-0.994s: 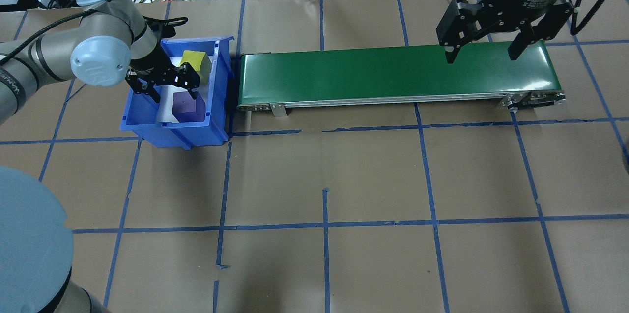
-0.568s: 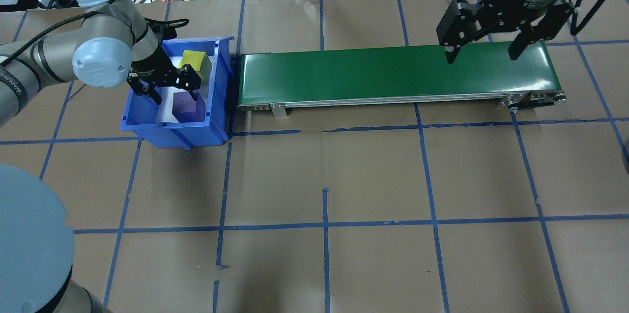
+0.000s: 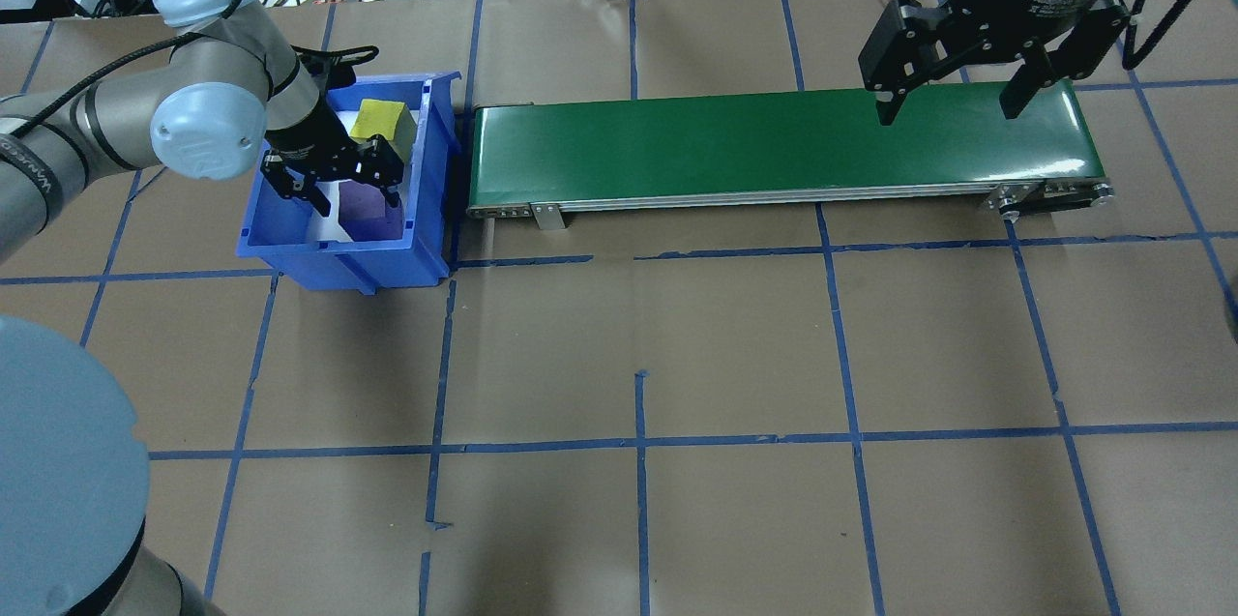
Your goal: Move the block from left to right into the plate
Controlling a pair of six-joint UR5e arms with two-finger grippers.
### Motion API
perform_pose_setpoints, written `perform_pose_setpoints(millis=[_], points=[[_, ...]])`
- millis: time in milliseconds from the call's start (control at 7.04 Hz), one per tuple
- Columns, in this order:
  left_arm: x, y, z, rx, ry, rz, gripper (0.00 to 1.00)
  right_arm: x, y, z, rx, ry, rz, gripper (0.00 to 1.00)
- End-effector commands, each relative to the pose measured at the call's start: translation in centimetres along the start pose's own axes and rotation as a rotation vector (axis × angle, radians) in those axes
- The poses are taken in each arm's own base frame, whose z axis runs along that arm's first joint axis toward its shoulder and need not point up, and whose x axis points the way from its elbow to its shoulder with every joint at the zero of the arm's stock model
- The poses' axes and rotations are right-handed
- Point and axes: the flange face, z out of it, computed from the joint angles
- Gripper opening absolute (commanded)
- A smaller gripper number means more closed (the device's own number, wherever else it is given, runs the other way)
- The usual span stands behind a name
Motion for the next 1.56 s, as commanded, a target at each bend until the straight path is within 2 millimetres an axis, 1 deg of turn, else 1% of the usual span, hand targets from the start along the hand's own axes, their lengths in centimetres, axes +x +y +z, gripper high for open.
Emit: perform_pose_setpoints(millis=[0,142,284,426,568,710,852,994,1136,1278,1420], points=[[-0.1,0.0,0.1,-0.001,0.003,-0.002,0.37,0.0,0.0,0.0,0.0,0.0,0.0,1.0],[-0.1,0.0,-0.1,0.002,-0.001,0.003,0.22,0.0,0.0,0.0,0.0,0.0,0.0,1.0],[0.0,-0.3,-2.1,0.045,-0.01,0.013,0.17,0.1,-0.1,0.1,-0.002,0.0,0.002,1.0],[0.9,0.8,-6.9,0.116,-0.028,0.015,0.17,0.0,0.0,0.0,0.0,0.0,0.0,1.0],[2.9,3.0,-12.5,0.181,-0.036,0.032,0.17,0.1,0.0,0.0,0.0,0.0,0.002,1.0],[7.2,6.6,-19.0,0.262,-0.034,0.027,0.17,0.0,-0.1,0.1,-0.002,0.0,0.0,1.0],[12.1,8.8,-23.3,0.331,-0.02,0.031,0.17,0.1,-0.1,0.1,-0.002,0.0,0.002,1.0],[16.3,8.8,-22.9,0.338,0.013,-0.007,0.17,0.1,-0.1,0.1,-0.002,0.0,0.002,1.0],[19.3,6.2,-19.1,0.34,0.026,-0.018,0.17,0.1,-0.1,0.1,0.0,0.002,0.002,1.0],[22.2,3.5,-14.4,0.35,0.036,0.011,0.17,0.1,0.0,0.0,0.003,0.002,0.001,1.0],[23.9,2.1,-9.9,0.292,0.024,0.012,0.17,0.1,-0.1,0.0,0.005,0.002,0.001,1.0]])
